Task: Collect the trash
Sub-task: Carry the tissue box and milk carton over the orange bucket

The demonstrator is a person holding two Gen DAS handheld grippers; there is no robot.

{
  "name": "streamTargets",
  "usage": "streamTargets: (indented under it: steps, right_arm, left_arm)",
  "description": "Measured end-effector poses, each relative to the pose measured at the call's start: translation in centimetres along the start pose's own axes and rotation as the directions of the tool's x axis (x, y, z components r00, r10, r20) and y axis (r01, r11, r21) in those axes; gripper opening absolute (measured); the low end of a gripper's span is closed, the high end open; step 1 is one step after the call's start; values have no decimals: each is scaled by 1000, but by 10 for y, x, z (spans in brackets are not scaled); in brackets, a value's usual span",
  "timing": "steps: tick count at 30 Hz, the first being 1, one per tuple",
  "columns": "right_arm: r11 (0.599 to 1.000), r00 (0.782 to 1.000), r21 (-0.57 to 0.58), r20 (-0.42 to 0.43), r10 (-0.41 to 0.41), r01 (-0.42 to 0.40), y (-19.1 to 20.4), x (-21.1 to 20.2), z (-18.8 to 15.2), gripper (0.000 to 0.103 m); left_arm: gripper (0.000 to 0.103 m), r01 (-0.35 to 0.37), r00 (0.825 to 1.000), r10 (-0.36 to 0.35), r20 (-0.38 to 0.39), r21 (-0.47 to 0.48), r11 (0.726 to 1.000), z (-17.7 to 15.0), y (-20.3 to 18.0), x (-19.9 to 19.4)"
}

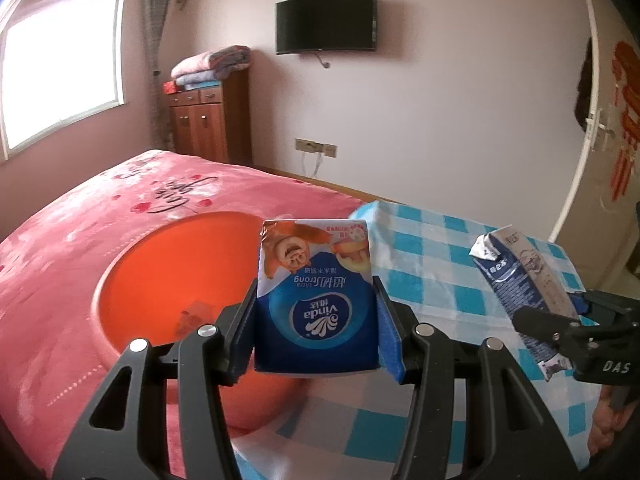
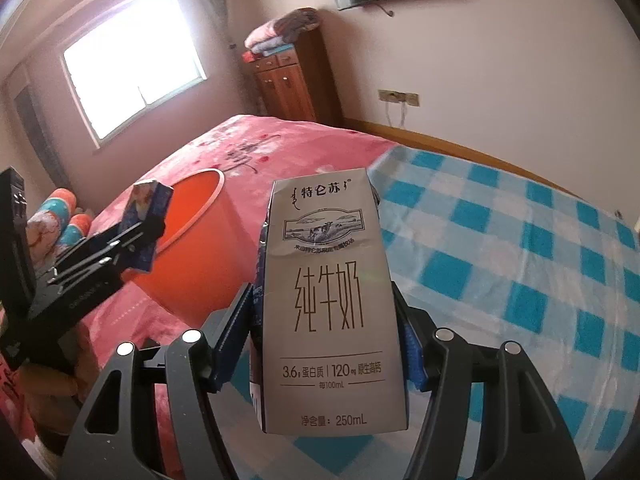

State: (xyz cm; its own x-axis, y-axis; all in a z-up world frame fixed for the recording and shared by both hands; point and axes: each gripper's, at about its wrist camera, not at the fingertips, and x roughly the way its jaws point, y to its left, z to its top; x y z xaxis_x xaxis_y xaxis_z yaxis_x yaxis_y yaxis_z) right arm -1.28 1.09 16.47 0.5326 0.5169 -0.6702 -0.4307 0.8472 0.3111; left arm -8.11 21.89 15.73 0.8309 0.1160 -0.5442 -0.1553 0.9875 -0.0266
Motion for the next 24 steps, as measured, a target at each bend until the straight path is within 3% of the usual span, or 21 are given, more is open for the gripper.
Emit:
streamTargets:
  steps: [13,24]
  right_arm:
    - [985,991,-114,-6,131,-131,66,30,43,65]
    - [965,979,-162,-14,206,-205,110,59,67,65]
  left_arm:
    - [53,-139,990,140,3,-52,989,13,53,10]
    - [53,-205,978,203,-35,-64,977,10,77,26]
